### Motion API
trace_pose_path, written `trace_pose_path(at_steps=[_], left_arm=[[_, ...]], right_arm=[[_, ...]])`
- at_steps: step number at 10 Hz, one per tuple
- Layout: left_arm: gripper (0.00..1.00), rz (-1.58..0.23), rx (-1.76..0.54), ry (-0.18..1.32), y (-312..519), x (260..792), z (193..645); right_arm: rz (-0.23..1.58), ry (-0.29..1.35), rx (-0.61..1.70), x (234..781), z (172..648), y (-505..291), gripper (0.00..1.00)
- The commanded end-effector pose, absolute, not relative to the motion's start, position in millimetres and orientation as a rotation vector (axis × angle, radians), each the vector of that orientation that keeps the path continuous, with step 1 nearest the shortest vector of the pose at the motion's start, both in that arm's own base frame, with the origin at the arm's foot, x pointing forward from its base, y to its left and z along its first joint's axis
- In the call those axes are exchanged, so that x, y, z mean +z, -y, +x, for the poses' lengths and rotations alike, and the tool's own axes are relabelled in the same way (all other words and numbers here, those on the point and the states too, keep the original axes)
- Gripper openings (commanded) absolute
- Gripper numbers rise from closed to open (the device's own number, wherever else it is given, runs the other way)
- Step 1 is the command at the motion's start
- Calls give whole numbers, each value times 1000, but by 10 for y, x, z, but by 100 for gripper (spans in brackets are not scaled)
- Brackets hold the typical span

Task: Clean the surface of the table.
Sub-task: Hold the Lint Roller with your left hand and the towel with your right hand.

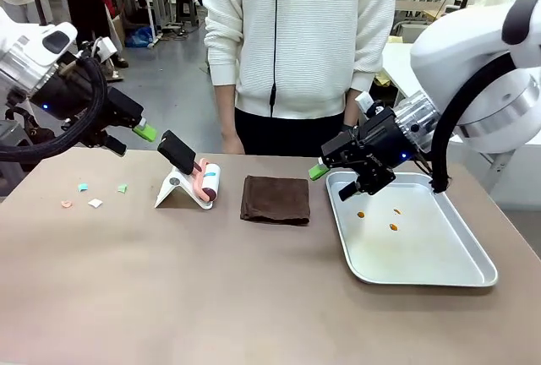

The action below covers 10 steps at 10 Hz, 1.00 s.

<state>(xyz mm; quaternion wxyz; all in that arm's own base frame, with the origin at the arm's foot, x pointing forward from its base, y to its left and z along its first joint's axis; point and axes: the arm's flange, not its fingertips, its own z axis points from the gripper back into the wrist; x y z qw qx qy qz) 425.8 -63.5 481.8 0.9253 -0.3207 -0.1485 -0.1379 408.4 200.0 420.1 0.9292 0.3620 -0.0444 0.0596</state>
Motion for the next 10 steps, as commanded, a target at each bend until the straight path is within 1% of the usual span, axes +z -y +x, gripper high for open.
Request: trace_pose_path(at_steps=[1,3,4,6,8,10], left_arm=[[100,-658,-283,304,635,4818,4258],[100,-677,-210,204,800,4740,4698],[100,-649,-146,167,810,4678,4846],[100,-644,-71,113,854,4545,5017],[100,-579,13,105,899,4376,5176],[100,-579,33,84,849,4207,5353]], right_arm=[[655,108,51,4225,4087,-2097,100],[640,80,61,4228,4553,-2306,100],[640,62,80,4180,4769,-2385,100],[607,49,-3,4011,5123,-2494,100],[576,26,-49,3843,5375,-2581,100],[550,-11,-90,3600,5574,-2610,100]])
